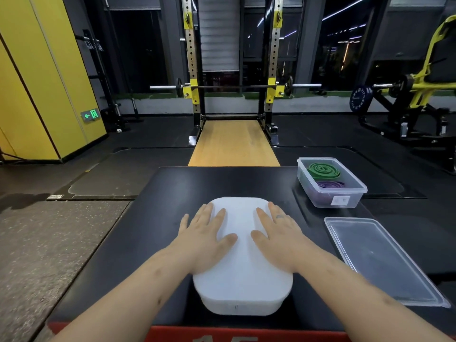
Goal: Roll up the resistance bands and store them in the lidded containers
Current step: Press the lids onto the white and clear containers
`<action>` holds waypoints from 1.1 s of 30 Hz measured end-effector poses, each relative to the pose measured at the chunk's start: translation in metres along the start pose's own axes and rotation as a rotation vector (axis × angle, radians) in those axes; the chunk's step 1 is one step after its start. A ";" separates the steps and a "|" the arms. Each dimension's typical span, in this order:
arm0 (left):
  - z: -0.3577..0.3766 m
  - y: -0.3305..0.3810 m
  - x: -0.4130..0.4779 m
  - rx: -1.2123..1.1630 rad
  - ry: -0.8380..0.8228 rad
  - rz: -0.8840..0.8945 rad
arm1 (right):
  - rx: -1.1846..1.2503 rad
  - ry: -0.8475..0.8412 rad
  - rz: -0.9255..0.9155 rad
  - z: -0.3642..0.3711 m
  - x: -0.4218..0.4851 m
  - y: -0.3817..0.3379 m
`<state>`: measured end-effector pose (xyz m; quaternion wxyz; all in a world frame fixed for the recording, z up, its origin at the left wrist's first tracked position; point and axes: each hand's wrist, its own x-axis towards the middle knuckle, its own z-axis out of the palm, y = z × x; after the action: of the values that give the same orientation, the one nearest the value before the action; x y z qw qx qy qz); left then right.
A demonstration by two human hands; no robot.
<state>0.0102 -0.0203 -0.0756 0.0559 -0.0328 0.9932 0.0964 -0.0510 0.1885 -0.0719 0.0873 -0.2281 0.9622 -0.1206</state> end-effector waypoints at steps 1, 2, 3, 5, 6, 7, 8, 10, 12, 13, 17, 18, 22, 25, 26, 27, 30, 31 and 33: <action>0.001 -0.001 0.002 0.011 -0.006 -0.002 | 0.004 -0.004 -0.002 -0.001 -0.001 0.000; 0.000 -0.001 0.003 0.027 -0.005 -0.001 | 0.006 -0.010 -0.001 -0.003 -0.003 0.000; -0.001 -0.001 0.004 0.043 0.005 0.000 | 0.005 -0.013 0.002 -0.007 -0.004 -0.002; -0.008 0.000 0.008 0.065 0.067 0.008 | -0.002 0.010 0.006 -0.013 -0.002 -0.004; -0.011 -0.001 0.012 0.074 0.110 0.015 | -0.004 0.035 0.004 -0.015 0.002 -0.006; -0.014 -0.002 0.016 0.084 0.141 0.018 | -0.008 0.056 0.002 -0.016 0.007 -0.006; -0.015 -0.003 0.020 0.085 0.149 0.021 | -0.013 0.062 0.001 -0.015 0.012 -0.007; -0.012 -0.005 0.027 0.062 0.094 0.030 | -0.047 0.039 -0.009 -0.011 0.023 -0.005; -0.007 -0.007 0.031 0.046 0.019 0.050 | -0.069 0.005 -0.029 -0.006 0.029 -0.003; -0.005 -0.009 0.031 0.050 0.004 0.057 | -0.072 -0.009 -0.032 -0.005 0.030 -0.002; -0.013 -0.007 0.034 0.052 0.035 0.069 | -0.122 -0.020 -0.044 -0.009 0.034 -0.002; -0.016 -0.004 0.036 0.044 0.058 0.074 | -0.134 -0.014 -0.049 -0.010 0.038 -0.003; -0.015 0.004 0.044 0.027 0.030 0.114 | -0.151 -0.015 -0.086 -0.006 0.050 -0.012; -0.010 0.003 0.049 0.061 0.014 0.119 | -0.165 -0.006 -0.095 -0.002 0.051 -0.010; -0.010 0.003 0.048 0.068 0.008 0.120 | -0.163 -0.013 -0.097 -0.002 0.051 -0.010; -0.011 0.003 0.047 0.069 0.006 0.118 | -0.155 -0.017 -0.095 -0.002 0.050 -0.009; -0.016 0.007 0.042 0.032 0.022 0.096 | -0.099 -0.003 -0.085 -0.007 0.046 -0.011; -0.017 0.008 0.038 0.016 0.035 0.089 | -0.076 0.008 -0.081 -0.008 0.042 -0.011; -0.017 0.010 0.024 0.000 0.078 0.072 | -0.059 0.038 -0.067 -0.010 0.029 -0.011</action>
<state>-0.0161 -0.0155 -0.0602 0.0135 -0.0010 0.9952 0.0969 -0.0737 0.1676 -0.0628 0.0581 -0.2605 0.9586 -0.0991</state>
